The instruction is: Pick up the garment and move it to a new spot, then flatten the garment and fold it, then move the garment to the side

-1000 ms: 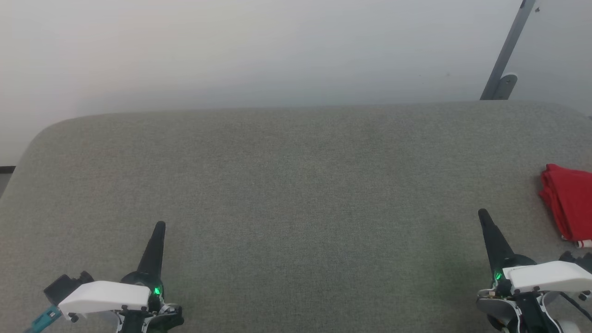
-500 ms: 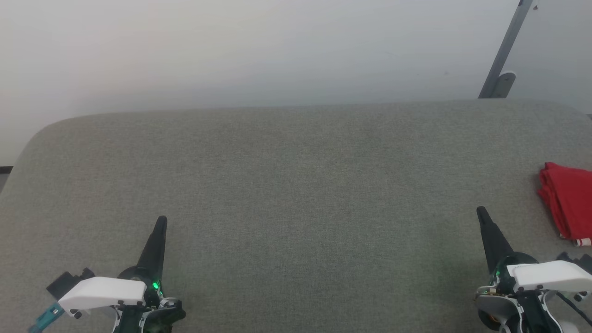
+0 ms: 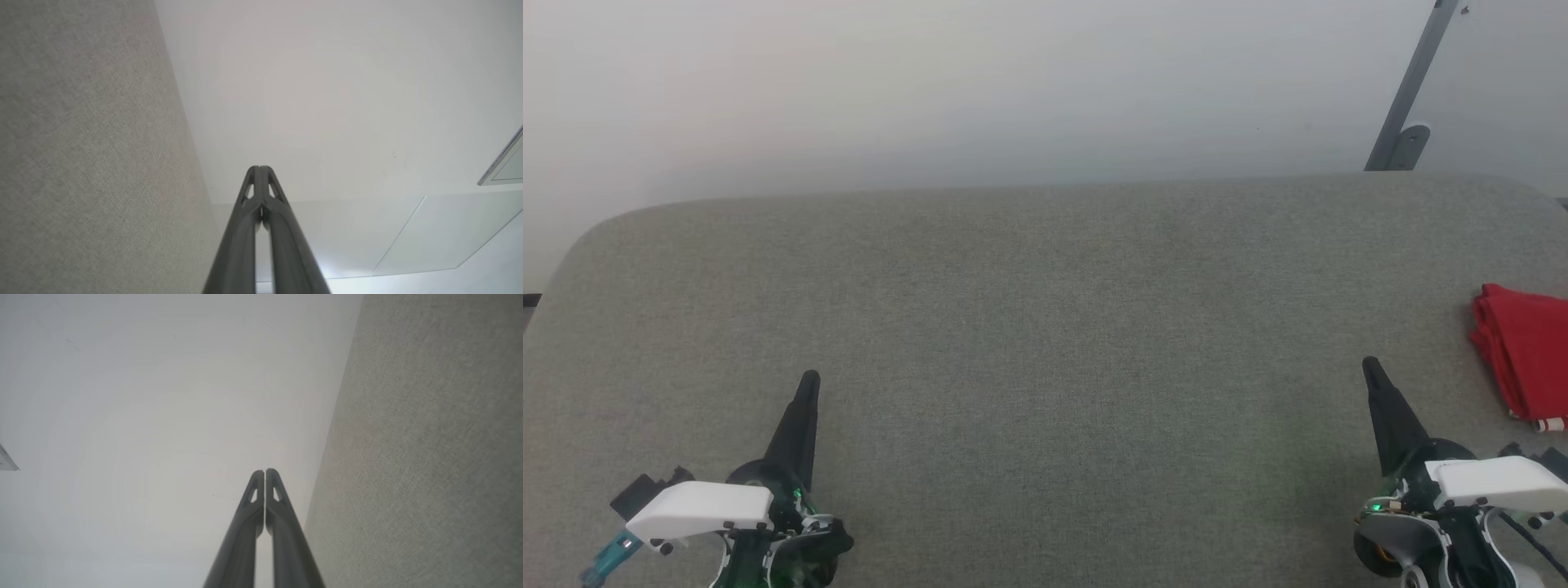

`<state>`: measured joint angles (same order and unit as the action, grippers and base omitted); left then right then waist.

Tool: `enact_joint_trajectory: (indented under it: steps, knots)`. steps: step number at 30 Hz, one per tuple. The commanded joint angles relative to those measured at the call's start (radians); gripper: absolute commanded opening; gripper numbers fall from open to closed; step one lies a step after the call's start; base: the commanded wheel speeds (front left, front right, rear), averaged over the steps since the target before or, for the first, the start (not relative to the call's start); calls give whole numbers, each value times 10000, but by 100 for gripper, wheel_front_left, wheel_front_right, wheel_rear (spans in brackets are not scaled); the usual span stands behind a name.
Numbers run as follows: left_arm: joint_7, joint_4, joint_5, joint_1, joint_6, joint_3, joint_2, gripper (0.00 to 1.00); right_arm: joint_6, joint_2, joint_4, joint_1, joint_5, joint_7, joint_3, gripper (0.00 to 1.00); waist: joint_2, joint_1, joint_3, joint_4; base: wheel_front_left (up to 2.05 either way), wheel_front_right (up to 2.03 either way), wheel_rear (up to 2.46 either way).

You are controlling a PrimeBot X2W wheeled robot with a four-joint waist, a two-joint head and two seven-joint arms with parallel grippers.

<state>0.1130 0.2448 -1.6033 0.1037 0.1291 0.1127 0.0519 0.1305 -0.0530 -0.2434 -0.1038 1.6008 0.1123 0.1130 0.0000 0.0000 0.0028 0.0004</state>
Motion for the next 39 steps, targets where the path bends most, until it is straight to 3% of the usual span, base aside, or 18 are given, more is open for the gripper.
enact_joint_trajectory:
  steps: [1,39]
  knots:
    - [58,11,-119,115,28,47,-33,0,4,65,-26,-89,177,54,32,0,0,0,3,-4,0,0,0]
    - [48,6,-107,114,29,33,-32,0,4,58,-26,-77,139,43,24,0,0,0,3,-4,0,0,0]
